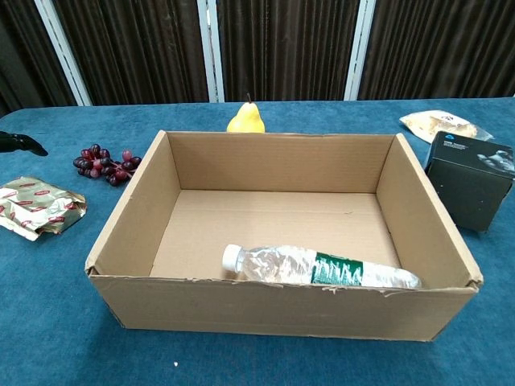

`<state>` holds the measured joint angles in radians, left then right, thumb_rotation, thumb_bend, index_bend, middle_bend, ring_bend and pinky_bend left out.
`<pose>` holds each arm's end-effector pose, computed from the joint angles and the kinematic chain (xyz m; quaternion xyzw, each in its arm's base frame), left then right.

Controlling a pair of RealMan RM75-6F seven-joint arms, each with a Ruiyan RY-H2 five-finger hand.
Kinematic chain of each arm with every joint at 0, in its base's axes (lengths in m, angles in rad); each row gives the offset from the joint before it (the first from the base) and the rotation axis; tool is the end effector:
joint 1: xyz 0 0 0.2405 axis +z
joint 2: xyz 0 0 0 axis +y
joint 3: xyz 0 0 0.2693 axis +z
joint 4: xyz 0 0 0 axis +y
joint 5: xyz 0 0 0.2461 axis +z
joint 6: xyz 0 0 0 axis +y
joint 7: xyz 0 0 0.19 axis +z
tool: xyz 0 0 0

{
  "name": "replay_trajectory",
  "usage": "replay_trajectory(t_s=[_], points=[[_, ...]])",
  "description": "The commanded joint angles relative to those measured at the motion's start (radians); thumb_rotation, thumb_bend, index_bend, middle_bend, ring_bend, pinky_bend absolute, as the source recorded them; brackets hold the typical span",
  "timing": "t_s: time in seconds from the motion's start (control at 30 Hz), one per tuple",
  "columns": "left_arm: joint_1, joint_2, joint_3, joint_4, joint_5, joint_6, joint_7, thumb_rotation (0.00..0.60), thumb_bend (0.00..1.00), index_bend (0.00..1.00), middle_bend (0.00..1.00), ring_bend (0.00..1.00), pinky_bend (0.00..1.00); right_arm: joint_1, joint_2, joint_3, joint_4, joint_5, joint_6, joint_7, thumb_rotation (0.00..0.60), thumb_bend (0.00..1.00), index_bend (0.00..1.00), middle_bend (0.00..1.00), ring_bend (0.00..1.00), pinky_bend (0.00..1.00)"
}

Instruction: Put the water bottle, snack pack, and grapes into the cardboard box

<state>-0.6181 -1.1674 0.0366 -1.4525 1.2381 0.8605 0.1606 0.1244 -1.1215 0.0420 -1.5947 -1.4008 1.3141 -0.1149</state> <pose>-0.3157 0.3752 0.0445 -0.7733 -0.3671 -0.1970 0.4779 -0.3619 -0.2401 0.1093 0.6287 -0.4104 0.2945 0.5912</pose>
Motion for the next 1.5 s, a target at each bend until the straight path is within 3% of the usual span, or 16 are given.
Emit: replay_trajectory(t_s=[0.03,0.6,0.73,0.8,0.93,1.0,1.27,1.5], points=[[-0.015,-0.05,-0.017,0.072,-0.02,-0.038,-0.021,0.583,0.0,0.09,0.0,0.0,0.07,0.003,-0.003,-0.001,0.002,0.003,-0.007,-0.006,0.6,0.02,0.0,0.0,0.0,0.0],[-0.071,-0.18,-0.027,0.286,-0.049,-0.208,-0.066,0.583,0.0,0.24,0.07,0.05,0.12,0.016,-0.02,0.019,0.012,0.068,-0.037,-0.044,0.6,0.02,0.0,0.0,0.0,0.0],[-0.074,-0.211,-0.031,0.323,-0.039,-0.213,-0.078,0.584,0.05,0.37,0.16,0.15,0.19,0.018,-0.02,0.018,0.011,0.075,-0.042,-0.05,0.6,0.02,0.0,0.0,0.0,0.0],[-0.072,-0.224,-0.032,0.338,-0.025,-0.195,-0.078,0.589,0.13,0.49,0.26,0.22,0.27,0.018,-0.02,0.018,0.01,0.077,-0.044,-0.052,0.6,0.02,0.0,0.0,0.0,0.0],[-0.051,-0.259,-0.041,0.377,0.003,-0.111,-0.069,0.6,0.36,0.81,0.56,0.47,0.49,0.019,-0.018,0.018,0.007,0.079,-0.045,-0.053,0.6,0.02,0.0,0.0,0.0,0.0],[-0.028,-0.286,-0.059,0.397,0.013,-0.032,-0.076,0.6,0.43,0.89,0.63,0.54,0.54,0.02,-0.017,0.015,0.004,0.076,-0.047,-0.052,0.6,0.02,0.0,0.0,0.0,0.0],[0.038,-0.293,-0.085,0.379,0.093,0.195,-0.166,0.6,0.49,0.93,0.7,0.6,0.57,0.018,-0.011,0.008,-0.002,0.064,-0.045,-0.047,0.6,0.02,0.0,0.0,0.0,0.0],[0.068,-0.186,-0.096,0.171,0.192,0.345,-0.241,0.6,0.49,0.93,0.72,0.6,0.57,0.015,0.001,0.003,-0.013,0.048,-0.04,-0.021,0.6,0.02,0.0,0.0,0.0,0.0]])
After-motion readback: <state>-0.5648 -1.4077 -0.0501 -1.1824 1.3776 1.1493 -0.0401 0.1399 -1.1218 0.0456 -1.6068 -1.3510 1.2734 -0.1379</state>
